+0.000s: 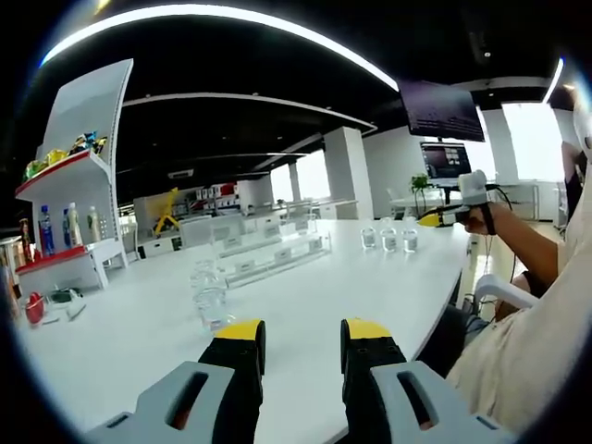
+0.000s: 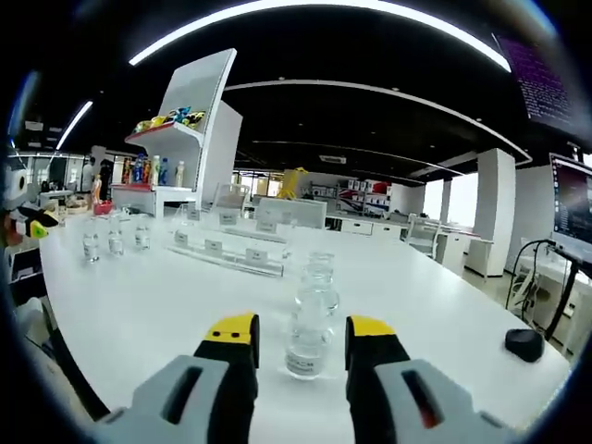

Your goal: Identify the label on the chemical reagent bottle, grasp the chemical reagent bottle, and place it in the designated position on the reagent rack

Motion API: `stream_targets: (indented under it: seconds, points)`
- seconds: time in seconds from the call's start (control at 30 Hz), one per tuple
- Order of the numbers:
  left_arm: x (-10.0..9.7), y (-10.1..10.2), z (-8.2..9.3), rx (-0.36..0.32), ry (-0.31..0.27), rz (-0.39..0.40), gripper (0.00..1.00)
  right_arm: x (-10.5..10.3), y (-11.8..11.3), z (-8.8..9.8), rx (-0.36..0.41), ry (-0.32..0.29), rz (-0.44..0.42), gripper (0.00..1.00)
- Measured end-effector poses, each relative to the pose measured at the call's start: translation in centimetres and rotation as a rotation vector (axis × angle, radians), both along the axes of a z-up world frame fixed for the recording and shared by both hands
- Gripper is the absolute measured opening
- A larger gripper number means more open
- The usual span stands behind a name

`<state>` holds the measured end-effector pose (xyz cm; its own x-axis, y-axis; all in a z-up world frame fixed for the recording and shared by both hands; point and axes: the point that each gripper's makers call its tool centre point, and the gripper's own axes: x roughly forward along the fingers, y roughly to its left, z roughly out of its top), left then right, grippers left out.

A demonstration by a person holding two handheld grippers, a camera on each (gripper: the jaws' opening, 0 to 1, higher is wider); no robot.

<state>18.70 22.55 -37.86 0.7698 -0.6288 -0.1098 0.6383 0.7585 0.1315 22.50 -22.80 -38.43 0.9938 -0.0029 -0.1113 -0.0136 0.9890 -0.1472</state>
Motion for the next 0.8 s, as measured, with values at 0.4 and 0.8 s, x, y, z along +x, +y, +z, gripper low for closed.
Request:
stream_targets:
  seconds: [0.4,0.8]
  points:
    - [0.0,0.2,0.5,-0.01,-0.022,0.004,0.33,2.2,-0.3,-0.9,0.01,0.011,-0.018,0.41]
    - [0.3,0.3,0.4,-0.013,-0.019,0.009,0.33,3.3,-0.5,-1.2,0.017,0.017,-0.031,0.42]
